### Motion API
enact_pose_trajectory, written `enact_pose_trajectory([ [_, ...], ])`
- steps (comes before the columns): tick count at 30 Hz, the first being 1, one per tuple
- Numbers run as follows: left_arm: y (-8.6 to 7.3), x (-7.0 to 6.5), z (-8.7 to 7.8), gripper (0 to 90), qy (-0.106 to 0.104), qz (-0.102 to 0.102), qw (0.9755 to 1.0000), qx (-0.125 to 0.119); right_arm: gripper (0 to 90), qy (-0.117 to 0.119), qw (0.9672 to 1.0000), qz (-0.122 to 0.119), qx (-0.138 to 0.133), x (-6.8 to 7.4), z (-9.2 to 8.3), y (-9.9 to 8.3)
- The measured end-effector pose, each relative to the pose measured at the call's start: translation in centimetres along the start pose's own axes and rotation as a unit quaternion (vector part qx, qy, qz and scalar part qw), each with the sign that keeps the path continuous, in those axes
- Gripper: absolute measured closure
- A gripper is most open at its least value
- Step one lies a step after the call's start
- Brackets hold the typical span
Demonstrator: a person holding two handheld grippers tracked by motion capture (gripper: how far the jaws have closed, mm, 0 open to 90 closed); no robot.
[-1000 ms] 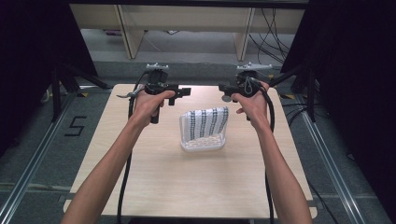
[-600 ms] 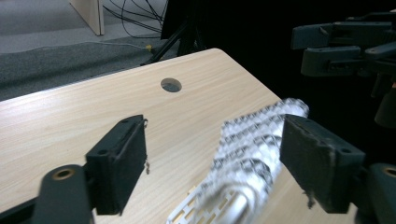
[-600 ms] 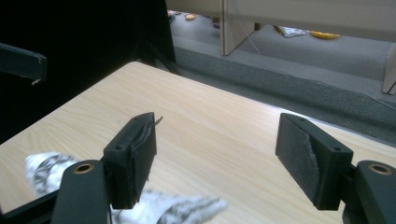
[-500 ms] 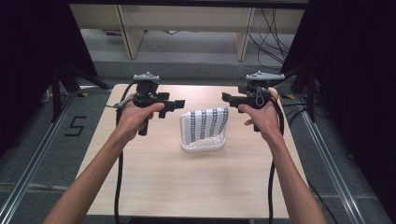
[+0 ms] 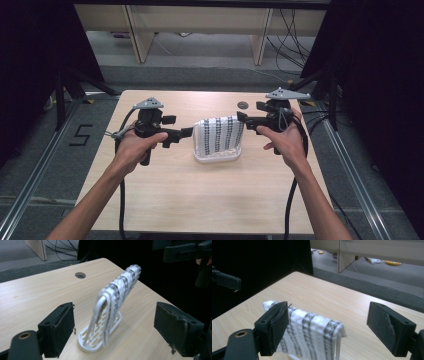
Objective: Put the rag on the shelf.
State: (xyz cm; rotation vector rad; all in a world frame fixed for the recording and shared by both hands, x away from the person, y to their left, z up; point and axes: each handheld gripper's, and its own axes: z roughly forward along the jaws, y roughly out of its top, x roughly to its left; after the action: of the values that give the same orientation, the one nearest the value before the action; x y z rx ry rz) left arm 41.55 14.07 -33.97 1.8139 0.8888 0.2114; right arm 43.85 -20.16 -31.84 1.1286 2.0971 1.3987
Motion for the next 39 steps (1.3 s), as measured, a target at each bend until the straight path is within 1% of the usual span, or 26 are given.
enact_pose_trajectory([
  [1,-0.3,-0.2,-0.2,16.1,0.001,0.001,1.0000,0.005,18.8,0.001,1.0000,-0.002,0.003,0.3,-0.2,-0.4],
  [2,-0.6,-0.2,-0.2,16.1,-0.001,0.003,1.0000,0.001,18.8,0.001,1.0000,-0.002,0.003,0.3,-0.2,-0.4],
  [3,-0.9,-0.3,-0.4,16.0,-0.001,0.003,1.0000,0.005,18.8,-0.001,0.9999,-0.013,0.001,0.3,-0.2,-0.5],
  [4,-1.2,-0.4,-0.6,16.0,-0.004,0.001,1.0000,-0.001,18.8,-0.002,1.0000,-0.008,0.004,0.5,-0.4,-0.7],
  [7,-1.8,-0.6,-1.0,16.1,-0.009,0.006,0.9999,-0.003,19.0,-0.002,0.9999,-0.011,0.001,0.7,-0.8,-1.3],
  [12,-2.4,-1.0,-1.5,16.2,-0.005,0.013,0.9999,-0.005,19.1,0.000,1.0000,-0.007,-0.003,1.2,-1.3,-1.8],
  [14,-2.8,-1.2,-1.6,16.3,-0.004,0.016,0.9999,-0.003,19.1,0.002,1.0000,-0.009,0.001,1.2,-1.5,-2.0],
  [16,-3.1,-1.3,-1.7,16.3,-0.002,0.017,0.9998,0.000,19.2,0.003,0.9998,-0.018,-0.005,1.2,-1.6,-2.3],
  [17,-3.3,-1.3,-1.7,16.3,-0.005,0.021,0.9998,0.001,19.2,0.000,0.9999,-0.011,-0.002,1.4,-1.9,-2.6],
  [19,-3.6,-1.5,-1.8,16.3,-0.007,0.019,0.9998,-0.002,19.2,0.003,0.9999,-0.011,-0.005,1.4,-2.0,-2.9],
  [20,-3.9,-1.7,-1.9,16.3,-0.005,0.020,0.9998,-0.003,19.2,0.000,0.9999,-0.012,-0.003,1.4,-2.0,-3.0],
  [21,-4.0,-1.8,-2.0,16.3,-0.002,0.023,0.9997,0.000,19.1,0.005,1.0000,-0.005,-0.001,1.4,-2.1,-3.2],
  [23,-4.2,-1.8,-2.0,16.3,-0.008,0.026,0.9996,-0.004,18.9,0.007,0.9999,-0.008,-0.005,1.4,-2.1,-3.5],
  [24,-4.3,-1.9,-2.1,16.3,-0.003,0.027,0.9996,0.001,18.7,0.011,0.9999,-0.010,-0.001,1.4,-2.1,-3.6],
  [26,-4.6,-2.0,-2.1,16.3,-0.008,0.025,0.9996,-0.003,18.4,0.011,0.9999,-0.008,-0.003,1.5,-2.2,-3.8],
  [27,-4.7,-2.1,-2.1,16.3,-0.008,0.026,0.9996,0.000,18.3,0.007,0.9999,-0.014,-0.003,1.5,-2.3,-3.9],
  [28,-4.8,-2.1,-2.1,16.3,-0.010,0.028,0.9995,-0.001,18.3,0.013,0.9999,-0.002,-0.004,1.6,-2.3,-4.0],
  [29,-5.0,-2.3,-2.2,16.3,-0.010,0.031,0.9995,-0.001,18.1,0.013,0.9999,-0.010,0.002,1.7,-2.5,-4.1],
  [31,-5.2,-2.4,-2.3,16.3,-0.005,0.032,0.9995,0.002,18.0,0.017,0.9998,-0.011,-0.003,1.7,-2.4,-4.2],
  [32,-5.3,-2.5,-2.3,16.3,-0.007,0.031,0.9995,0.002,18.0,0.012,0.9998,-0.013,0.000,1.8,-2.6,-4.3],
  [33,-5.4,-2.5,-2.3,16.3,-0.009,0.031,0.9995,-0.001,18.0,0.015,0.9998,-0.015,-0.001,1.9,-2.6,-4.4],
  [34,-5.5,-2.6,-2.4,16.3,-0.008,0.032,0.9995,0.003,18.0,0.016,0.9998,-0.010,-0.004,2.0,-2.7,-4.5],
  [35,-5.6,-2.6,-2.5,16.3,-0.008,0.032,0.9994,0.002,18.0,0.022,0.9997,-0.013,-0.002,2.1,-2.8,-4.7],
  [37,-5.9,-2.6,-2.6,16.3,-0.006,0.034,0.9994,0.004,18.0,0.020,0.9997,-0.011,0.000,2.2,-2.9,-4.8],
  [38,-6.0,-2.6,-2.6,16.3,-0.007,0.033,0.9994,0.002,18.0,0.019,0.9996,-0.022,-0.002,2.1,-2.9,-4.9],
  [39,-6.1,-2.6,-2.7,16.3,-0.007,0.034,0.9994,0.003,18.1,0.018,0.9998,-0.010,0.003,2.2,-3.0,-5.0],
])
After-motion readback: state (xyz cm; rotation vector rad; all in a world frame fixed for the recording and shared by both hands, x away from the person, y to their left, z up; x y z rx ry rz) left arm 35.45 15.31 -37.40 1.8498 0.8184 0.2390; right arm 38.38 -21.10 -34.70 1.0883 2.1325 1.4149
